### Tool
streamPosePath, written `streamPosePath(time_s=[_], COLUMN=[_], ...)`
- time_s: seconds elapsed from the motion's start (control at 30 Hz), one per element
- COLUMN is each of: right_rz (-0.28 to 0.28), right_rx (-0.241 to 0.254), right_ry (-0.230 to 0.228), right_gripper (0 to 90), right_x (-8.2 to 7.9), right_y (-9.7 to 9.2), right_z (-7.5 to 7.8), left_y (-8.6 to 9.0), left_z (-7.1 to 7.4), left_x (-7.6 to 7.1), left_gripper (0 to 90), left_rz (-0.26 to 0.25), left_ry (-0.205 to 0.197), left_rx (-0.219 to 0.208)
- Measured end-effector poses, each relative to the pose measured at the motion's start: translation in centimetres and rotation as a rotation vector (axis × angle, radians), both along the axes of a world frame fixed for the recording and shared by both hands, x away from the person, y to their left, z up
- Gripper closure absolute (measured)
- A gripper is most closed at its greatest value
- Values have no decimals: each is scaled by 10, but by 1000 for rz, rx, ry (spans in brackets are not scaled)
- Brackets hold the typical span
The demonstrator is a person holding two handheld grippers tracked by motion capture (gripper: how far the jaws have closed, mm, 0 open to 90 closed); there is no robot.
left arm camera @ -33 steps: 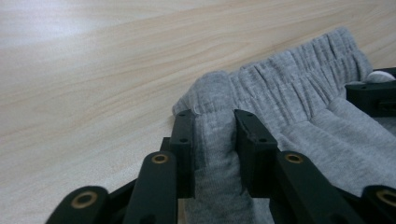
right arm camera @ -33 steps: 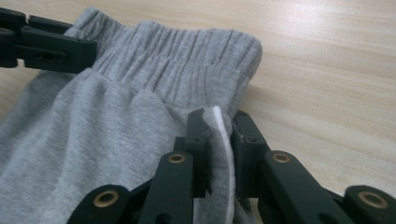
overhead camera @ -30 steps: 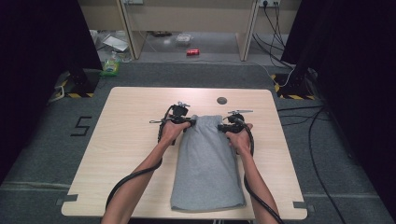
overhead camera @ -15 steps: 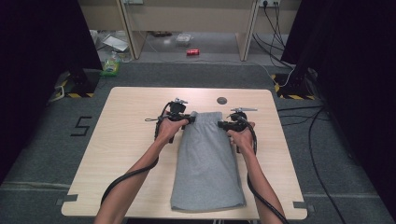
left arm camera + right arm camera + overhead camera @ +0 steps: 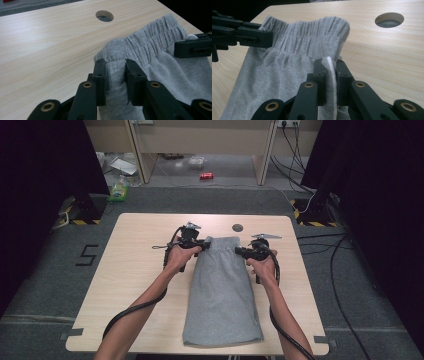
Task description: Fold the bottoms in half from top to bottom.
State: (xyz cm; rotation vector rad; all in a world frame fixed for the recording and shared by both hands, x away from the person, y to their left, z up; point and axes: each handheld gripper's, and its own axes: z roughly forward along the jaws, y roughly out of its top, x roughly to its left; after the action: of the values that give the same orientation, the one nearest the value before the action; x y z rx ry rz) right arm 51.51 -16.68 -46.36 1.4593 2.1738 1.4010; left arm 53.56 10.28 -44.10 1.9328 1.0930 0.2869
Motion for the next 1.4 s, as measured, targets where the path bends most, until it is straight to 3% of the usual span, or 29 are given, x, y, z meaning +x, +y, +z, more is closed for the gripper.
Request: streamPosePath(time_s=[0.37,0.67,1.13,1.4], right_rz=[30,55,113,145], right_rx=[29,54,96,105], right_ry=[-40,-73,-129,-156], right_gripper=[818,820,820,820], right_x=[-14,-33,-75,-108], right_y=[-5,-12,-20,-26], right_z=[13,23,35,35], left_y=[6,7,14,16], left_z=[11,23,40,40], left_x=[-12,-32,-82,-116], left_gripper=[719,721,725,725], left_rz=[-37,-88,-186,-250], left_ry=[-20,-58,-131,-157], left_rx=[-29,-57,-81,-94])
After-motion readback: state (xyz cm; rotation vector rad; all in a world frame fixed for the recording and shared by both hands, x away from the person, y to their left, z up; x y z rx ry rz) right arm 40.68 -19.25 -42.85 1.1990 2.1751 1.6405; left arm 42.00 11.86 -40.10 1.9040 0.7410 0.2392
